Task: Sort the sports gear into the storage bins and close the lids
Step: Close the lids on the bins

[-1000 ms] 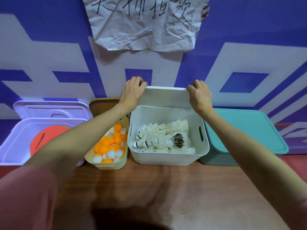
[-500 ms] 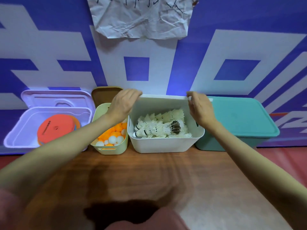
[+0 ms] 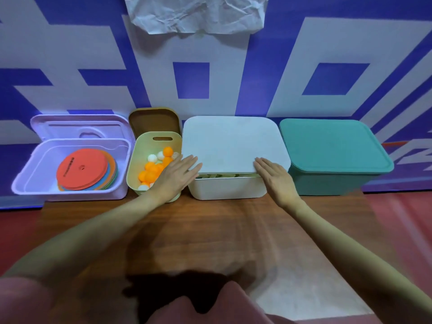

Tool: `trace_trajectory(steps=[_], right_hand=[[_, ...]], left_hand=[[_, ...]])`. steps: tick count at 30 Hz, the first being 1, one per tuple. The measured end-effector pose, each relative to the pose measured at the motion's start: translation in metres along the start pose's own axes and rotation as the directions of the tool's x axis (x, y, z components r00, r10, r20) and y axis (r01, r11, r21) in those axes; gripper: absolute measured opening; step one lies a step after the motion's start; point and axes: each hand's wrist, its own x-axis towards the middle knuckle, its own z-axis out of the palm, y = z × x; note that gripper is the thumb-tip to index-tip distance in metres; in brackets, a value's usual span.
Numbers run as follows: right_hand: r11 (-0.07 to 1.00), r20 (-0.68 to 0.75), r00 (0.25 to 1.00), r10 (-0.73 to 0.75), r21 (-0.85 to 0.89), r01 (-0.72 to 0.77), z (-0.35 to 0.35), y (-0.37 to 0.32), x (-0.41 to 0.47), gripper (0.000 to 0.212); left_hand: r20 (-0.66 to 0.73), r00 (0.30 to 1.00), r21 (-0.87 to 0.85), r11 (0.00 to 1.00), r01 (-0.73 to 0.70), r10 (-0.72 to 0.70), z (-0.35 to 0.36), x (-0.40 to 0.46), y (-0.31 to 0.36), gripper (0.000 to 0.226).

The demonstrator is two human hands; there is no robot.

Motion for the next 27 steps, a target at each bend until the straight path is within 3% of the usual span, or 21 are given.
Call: trace_trajectory(steps=[7,11,13,14,16,18,19,21,24,25,27], right_hand=[[0.999,-0.017,0.999,0.041,0.018,-0.041,0.007,-0.004,-0.011,0.052],[0.998,-0.058,0.997,0.044,0.045,-0.041,0.01,-0.006,-0.016,0.037],[0.979,-0.131,0.971,0.198,0.085,-0.188,0.009,-0.01,-0.017,0.033],[0.936,-0.171,0.922,0.348,0.123,-0.33,0.009,-0.014,-0.016,0.033],[0.723,-0.201,0.698,0.687,0.276,-0.633,0.008,-0.025,-0.011,0.038],[0.452,-0.097,0.459,0.883,0.439,-0.776,0.004,-0.032,-0.002,0.044],[0.343,-0.031,0.38,0.924,0.5,-0.795,0.005,-0.032,0.002,0.047],[0.187,0.082,0.297,0.951,0.611,-0.769,0.006,-0.028,0.007,0.051],[0.103,0.099,0.233,0.967,0.688,-0.719,0.012,-0.024,0.012,0.053],[0.09,0.105,0.222,0.969,0.69,-0.718,0.011,-0.023,0.014,0.048],[0.079,0.109,0.211,0.971,0.692,-0.718,0.009,-0.023,0.016,0.039]], left_hand=[[-0.011,1.0,-0.002,1.0,0.018,-0.018,0.001,-0.009,0.011,0.035],[-0.002,0.999,-0.02,0.999,0.042,-0.042,0.001,-0.01,0.013,0.039],[0.005,0.999,-0.036,0.998,0.048,-0.048,0.002,-0.011,0.013,0.04],[0.007,0.999,-0.041,0.998,0.049,-0.048,0.003,-0.013,0.012,0.04],[0.016,0.998,-0.058,0.996,0.065,-0.064,0.004,-0.014,0.013,0.04],[0.01,0.995,-0.087,0.991,0.103,-0.103,0.005,-0.014,0.012,0.036],[0.006,0.992,-0.11,0.986,0.126,-0.127,0.004,-0.013,0.012,0.034],[0.005,0.985,-0.167,0.971,0.172,-0.173,0.002,-0.012,0.011,0.034],[0.04,0.94,-0.209,0.917,0.339,-0.339,-0.001,-0.012,0.012,0.039],[0.057,0.891,-0.225,0.864,0.451,-0.451,-0.004,-0.007,0.016,0.04],[0.11,0.715,-0.291,0.666,0.687,-0.69,-0.005,0.003,0.023,0.041]])
